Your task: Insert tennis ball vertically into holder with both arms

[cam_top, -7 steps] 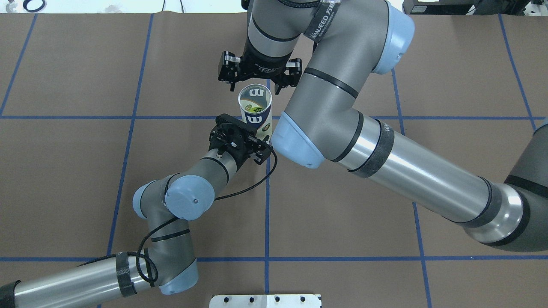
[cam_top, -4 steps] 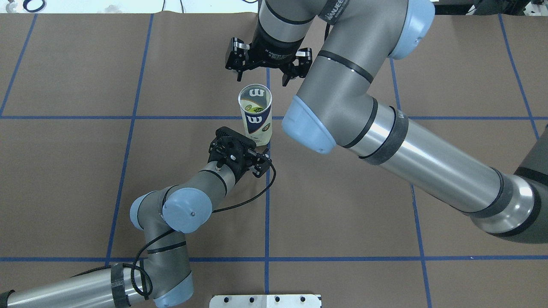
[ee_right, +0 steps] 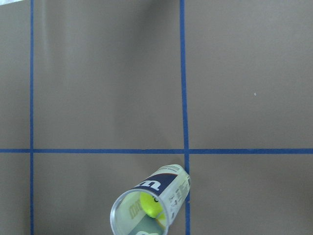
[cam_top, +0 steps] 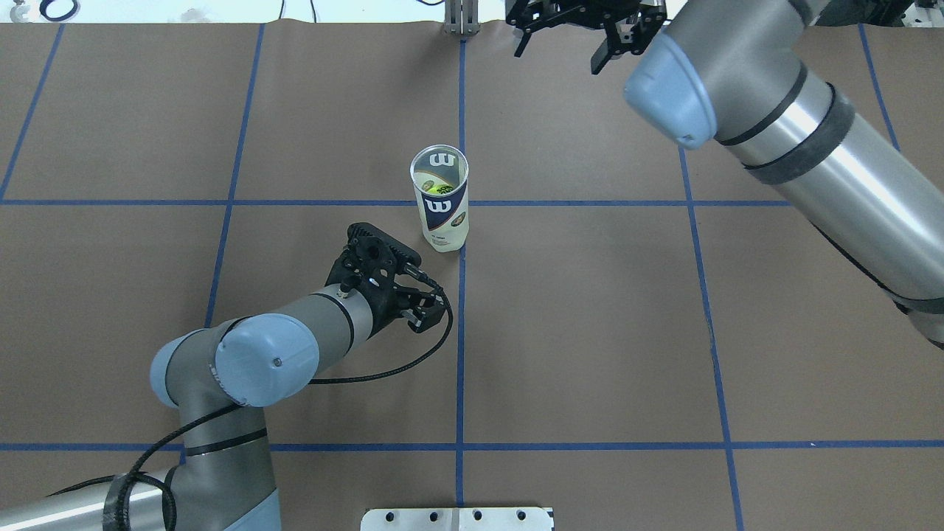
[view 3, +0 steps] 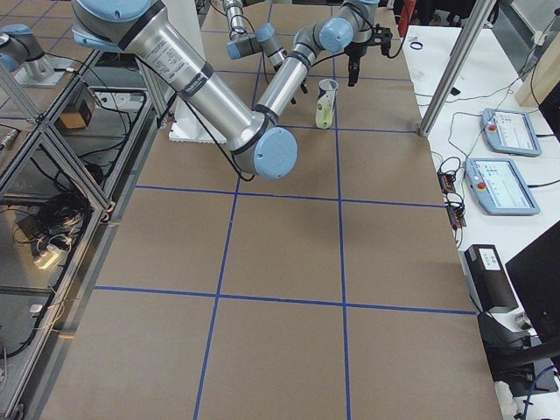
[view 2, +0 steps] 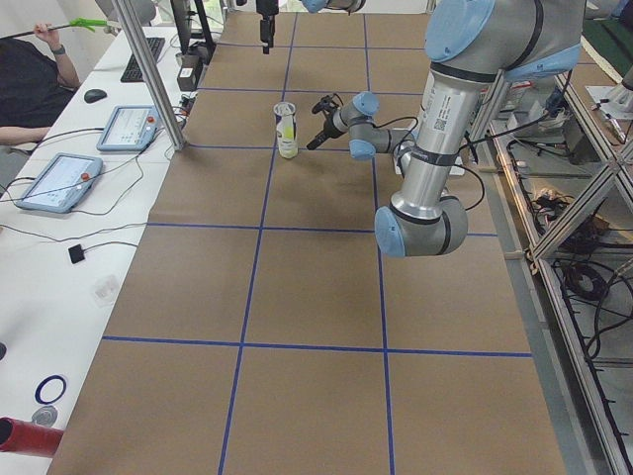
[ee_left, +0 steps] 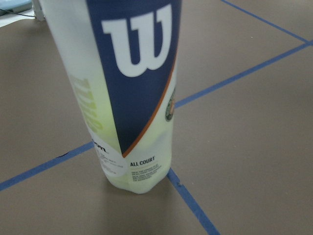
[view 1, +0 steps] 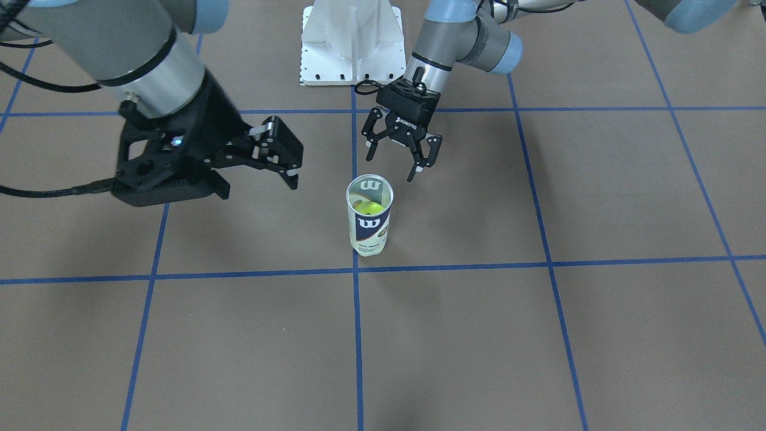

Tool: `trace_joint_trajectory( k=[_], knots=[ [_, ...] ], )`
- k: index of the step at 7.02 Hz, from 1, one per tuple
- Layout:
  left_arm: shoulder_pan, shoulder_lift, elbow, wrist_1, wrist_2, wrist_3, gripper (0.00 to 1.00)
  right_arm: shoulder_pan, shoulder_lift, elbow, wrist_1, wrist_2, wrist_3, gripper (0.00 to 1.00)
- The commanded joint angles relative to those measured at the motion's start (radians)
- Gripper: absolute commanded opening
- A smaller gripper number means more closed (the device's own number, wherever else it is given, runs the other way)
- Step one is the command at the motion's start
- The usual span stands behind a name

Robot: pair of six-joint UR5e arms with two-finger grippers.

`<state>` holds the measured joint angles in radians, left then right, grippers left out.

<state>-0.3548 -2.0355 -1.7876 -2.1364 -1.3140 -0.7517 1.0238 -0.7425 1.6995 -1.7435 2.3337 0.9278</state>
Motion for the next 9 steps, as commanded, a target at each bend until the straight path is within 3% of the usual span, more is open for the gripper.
trace_joint_trajectory(
  k=[1, 3, 4, 5, 6, 9],
  knots=[
    [-0.158, 0.029, -0.038, 0.070, -0.142, 0.000, 0.99, 0.096, -0.182, 0.034, -0.001, 0.001, -0.244, 0.99],
    [-0.455, 0.032, -0.030, 0.230, -0.505, 0.084, 0.99, 0.174, -0.309, 0.002, 0.001, -0.037, -0.518, 0.99],
    [-0.580, 0.032, -0.009, 0.321, -0.575, 0.101, 0.99, 0.212, -0.343, -0.048, 0.010, -0.040, -0.570, 0.99],
    [-0.669, 0.034, 0.051, 0.390, -0.586, 0.271, 0.99, 0.226, -0.391, -0.067, 0.015, -0.031, -0.680, 0.99],
    [-0.694, 0.038, 0.122, 0.379, -0.584, 0.329, 0.99, 0.226, -0.426, -0.075, 0.013, -0.031, -0.737, 0.99],
    [-0.737, 0.049, 0.249, 0.382, -0.585, 0.327, 0.99, 0.223, -0.465, -0.098, 0.031, -0.054, -0.734, 0.99]
  ],
)
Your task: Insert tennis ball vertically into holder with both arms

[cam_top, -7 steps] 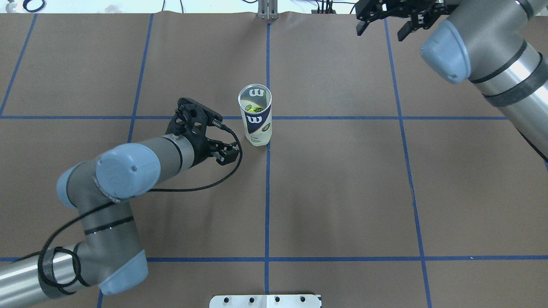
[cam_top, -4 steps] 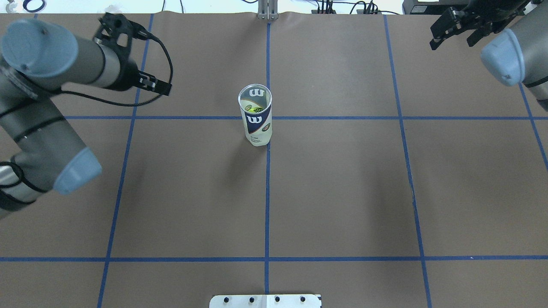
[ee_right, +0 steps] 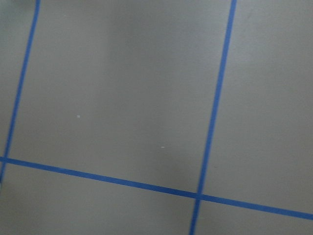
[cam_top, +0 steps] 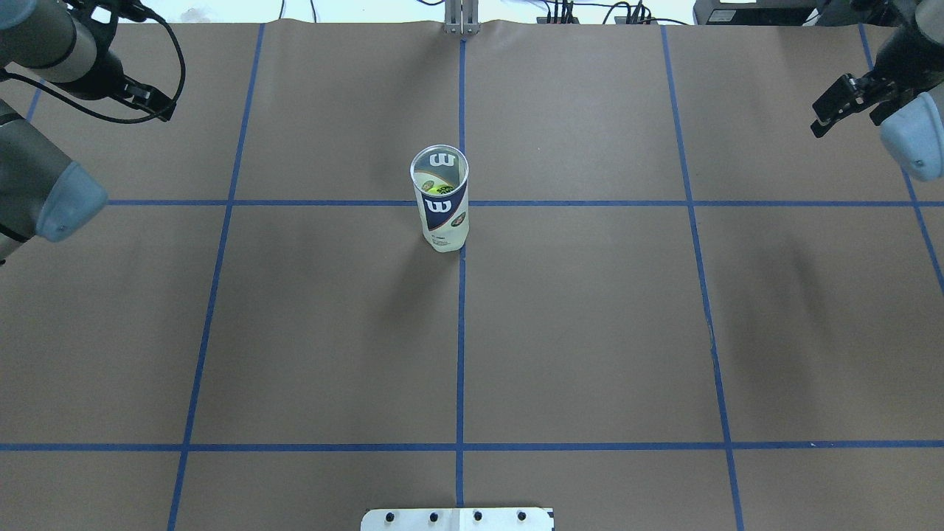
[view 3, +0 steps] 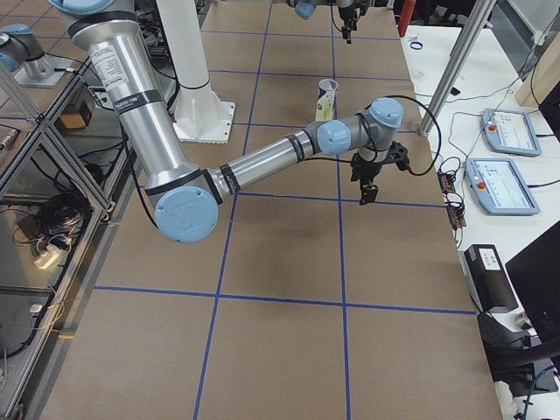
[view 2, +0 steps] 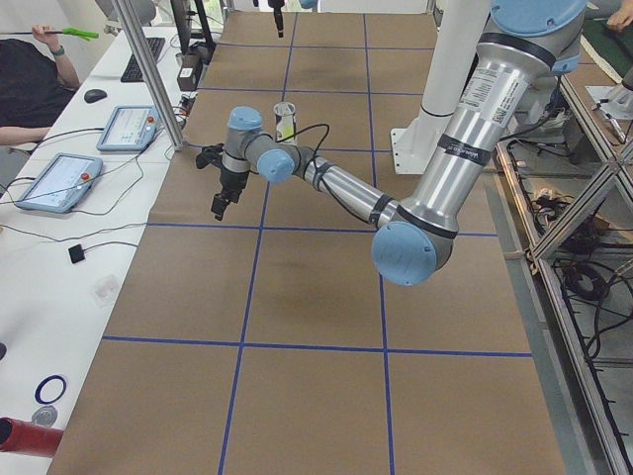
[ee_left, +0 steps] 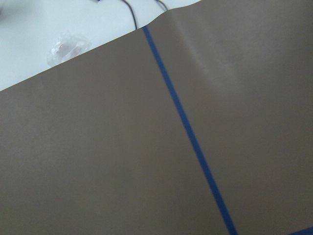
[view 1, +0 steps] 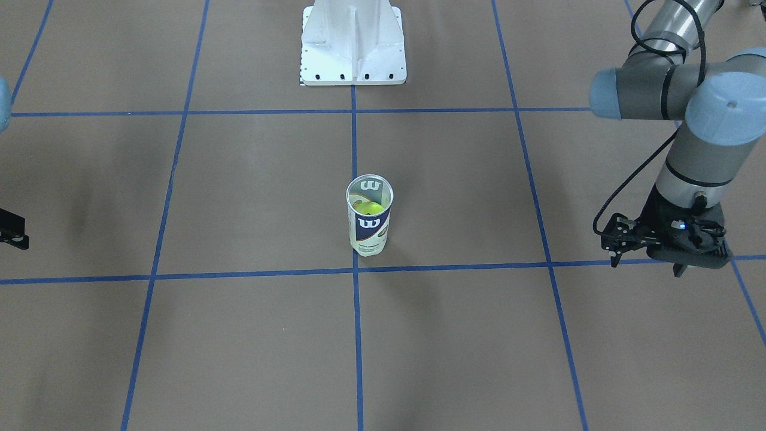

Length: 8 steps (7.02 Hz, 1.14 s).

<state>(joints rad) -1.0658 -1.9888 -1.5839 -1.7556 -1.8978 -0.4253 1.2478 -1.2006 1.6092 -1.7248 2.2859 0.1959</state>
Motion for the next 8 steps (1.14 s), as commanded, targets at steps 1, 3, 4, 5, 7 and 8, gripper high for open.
trace_joint_trajectory(
  k=[1, 3, 4, 5, 7, 8],
  knots=[
    [-0.040, -0.002, 0.071, -0.002, 0.000, -0.006, 1.00, 0.001, -0.016, -0.008, 0.060, -0.006, 0.002, 0.99],
    [-0.069, 0.004, 0.105, -0.050, -0.001, -0.006, 0.99, 0.016, -0.040, 0.000, 0.128, 0.000, 0.002, 0.99],
    [-0.069, 0.014, 0.155, -0.047, -0.004, 0.008, 1.00, 0.028, -0.048, 0.000, 0.129, 0.000, 0.000, 0.99],
    [-0.103, 0.025, 0.159, -0.036, -0.010, 0.084, 1.00, 0.044, -0.060, 0.000, 0.131, 0.000, -0.003, 0.99],
    [-0.282, 0.016, 0.148, 0.198, -0.259, 0.359, 1.00, 0.061, -0.079, -0.002, 0.129, 0.000, -0.007, 0.99],
    [-0.333, 0.036, 0.148, 0.196, -0.303, 0.367, 0.99, 0.091, -0.100, -0.002, 0.131, 0.007, -0.012, 0.99]
  ],
)
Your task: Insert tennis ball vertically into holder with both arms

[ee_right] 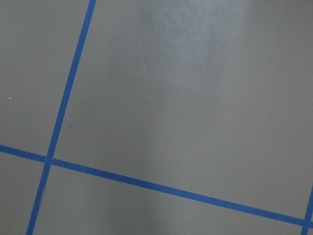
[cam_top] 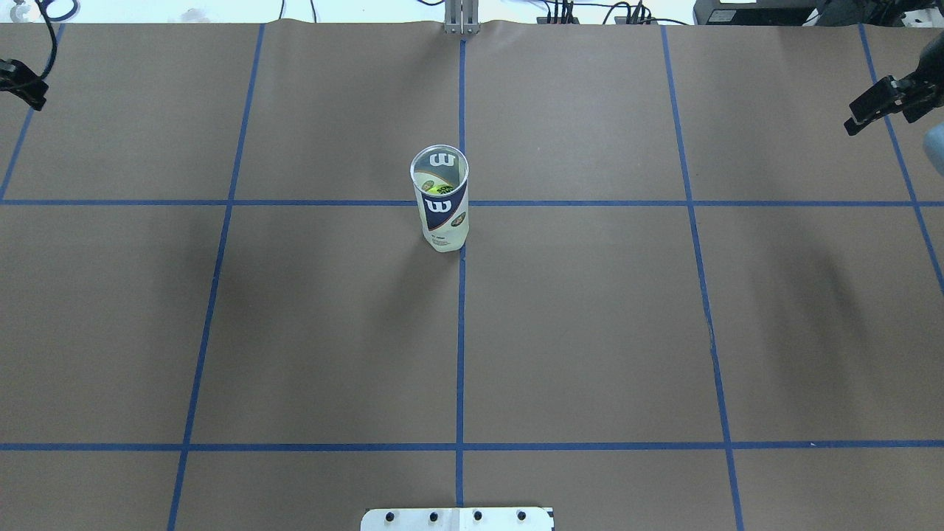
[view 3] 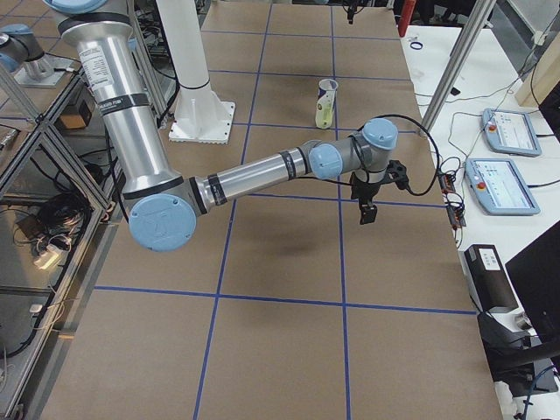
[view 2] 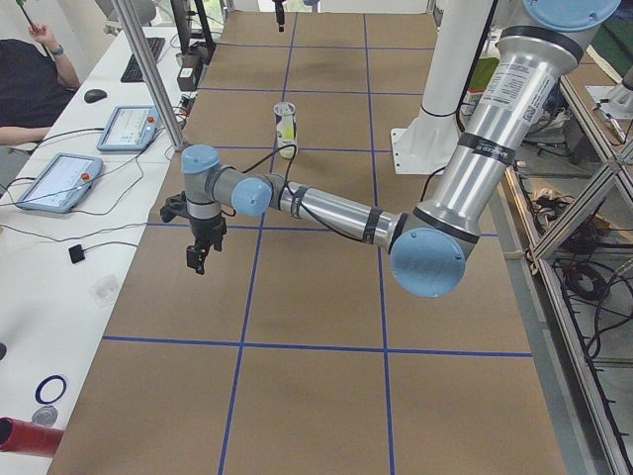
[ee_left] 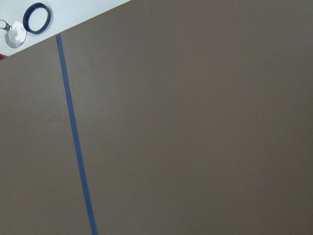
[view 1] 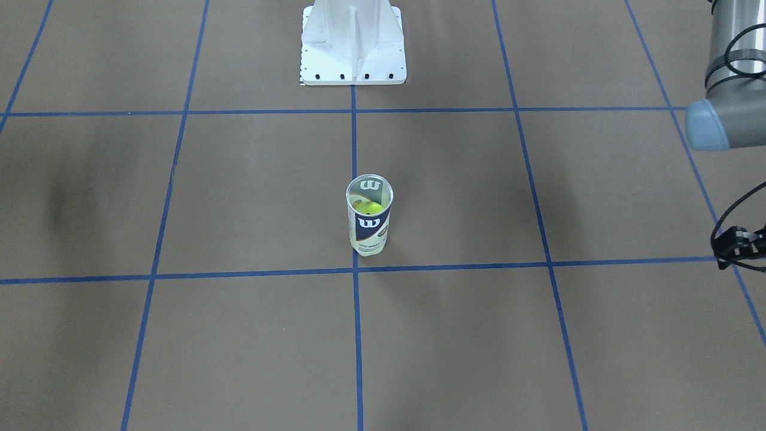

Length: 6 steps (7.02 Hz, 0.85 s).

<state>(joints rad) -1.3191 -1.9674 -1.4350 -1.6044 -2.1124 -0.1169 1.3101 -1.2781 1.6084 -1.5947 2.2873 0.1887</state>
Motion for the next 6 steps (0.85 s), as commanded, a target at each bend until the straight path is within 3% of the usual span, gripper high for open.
trace_joint_trajectory(
  k=[1, 4, 6],
  knots=[
    [-0.135, 0.066, -0.016, 0.053, -0.171, 0.059, 0.99, 0.072, -0.056, -0.002, -0.001, 0.042, -0.008, 0.99],
    [-0.204, 0.156, 0.004, 0.054, -0.204, 0.208, 0.99, 0.193, -0.159, -0.027, -0.011, 0.069, -0.156, 0.99],
    [-0.216, 0.252, -0.014, 0.040, -0.209, 0.194, 0.99, 0.219, -0.201, -0.042, -0.005, 0.136, -0.166, 0.99]
  ],
)
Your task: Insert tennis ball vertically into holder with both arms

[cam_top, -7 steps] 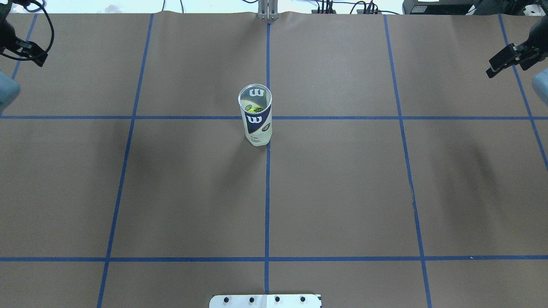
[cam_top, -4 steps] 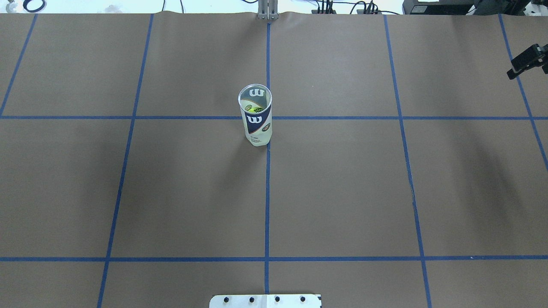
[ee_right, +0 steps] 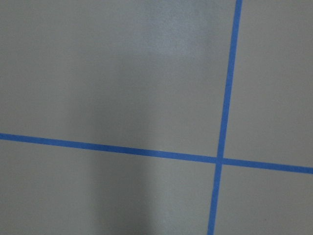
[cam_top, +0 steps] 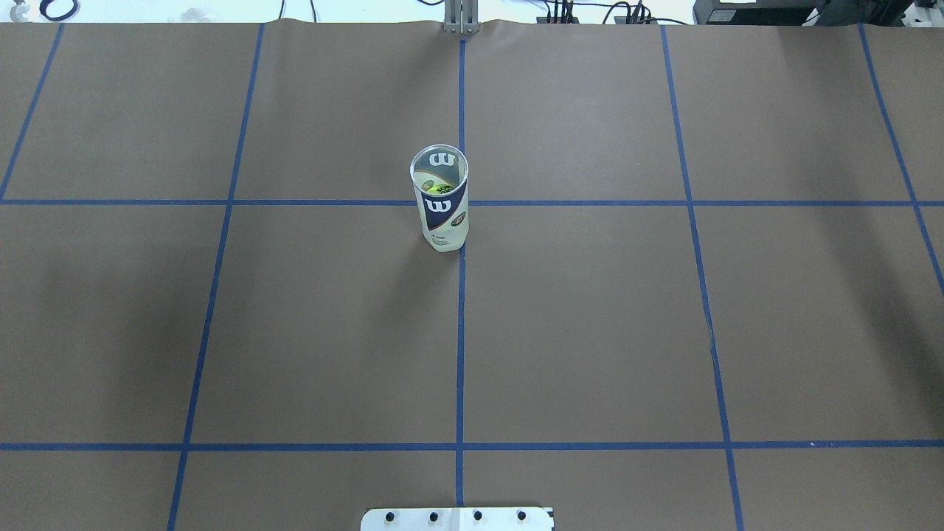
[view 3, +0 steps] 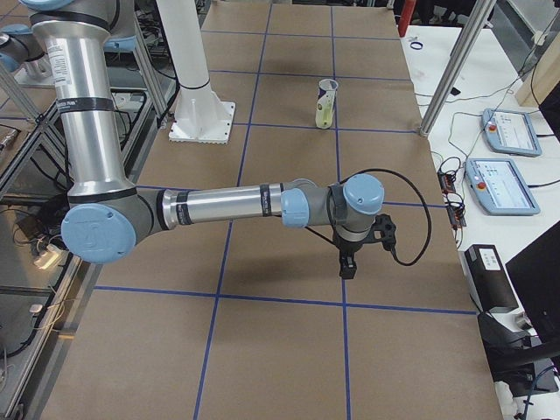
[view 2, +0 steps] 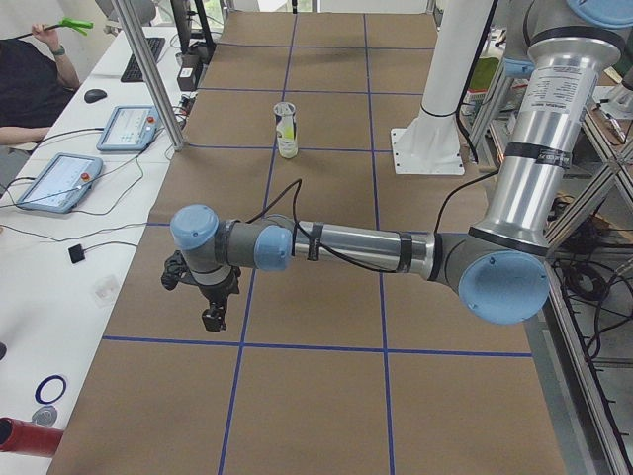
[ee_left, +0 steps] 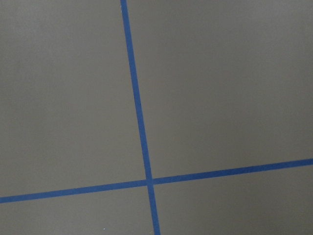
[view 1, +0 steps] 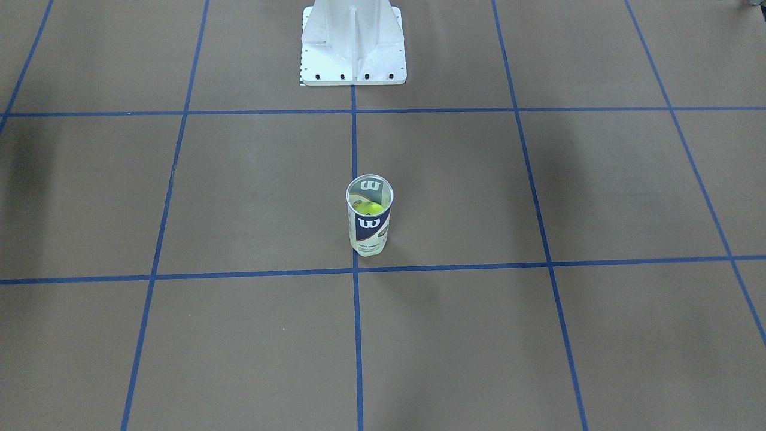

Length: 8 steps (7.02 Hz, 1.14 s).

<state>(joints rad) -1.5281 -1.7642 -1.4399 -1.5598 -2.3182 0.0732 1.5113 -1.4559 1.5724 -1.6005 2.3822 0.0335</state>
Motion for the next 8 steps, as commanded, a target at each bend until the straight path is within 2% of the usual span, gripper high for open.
trace_joint_trajectory(
  k=[1, 2, 3, 4, 8],
  knots=[
    [-0.014, 0.083, -0.052, -0.003, -0.006, 0.002, 1.00, 0.027, -0.040, -0.003, -0.001, 0.045, -0.011, 0.99],
    [-0.012, 0.121, -0.124, 0.001, -0.007, -0.059, 0.99, 0.030, -0.049, -0.002, -0.002, 0.045, -0.011, 0.99],
    [-0.012, 0.146, -0.182, 0.007, -0.047, -0.099, 0.99, 0.030, -0.052, -0.002, -0.006, 0.045, -0.011, 0.99],
    [-0.012, 0.150, -0.194, 0.009, -0.082, -0.124, 1.00, 0.033, -0.053, -0.002, -0.006, 0.045, -0.011, 0.99],
    [-0.011, 0.164, -0.186, 0.003, -0.086, -0.130, 0.99, 0.067, -0.081, 0.004, -0.006, 0.066, -0.011, 0.99]
  ],
)
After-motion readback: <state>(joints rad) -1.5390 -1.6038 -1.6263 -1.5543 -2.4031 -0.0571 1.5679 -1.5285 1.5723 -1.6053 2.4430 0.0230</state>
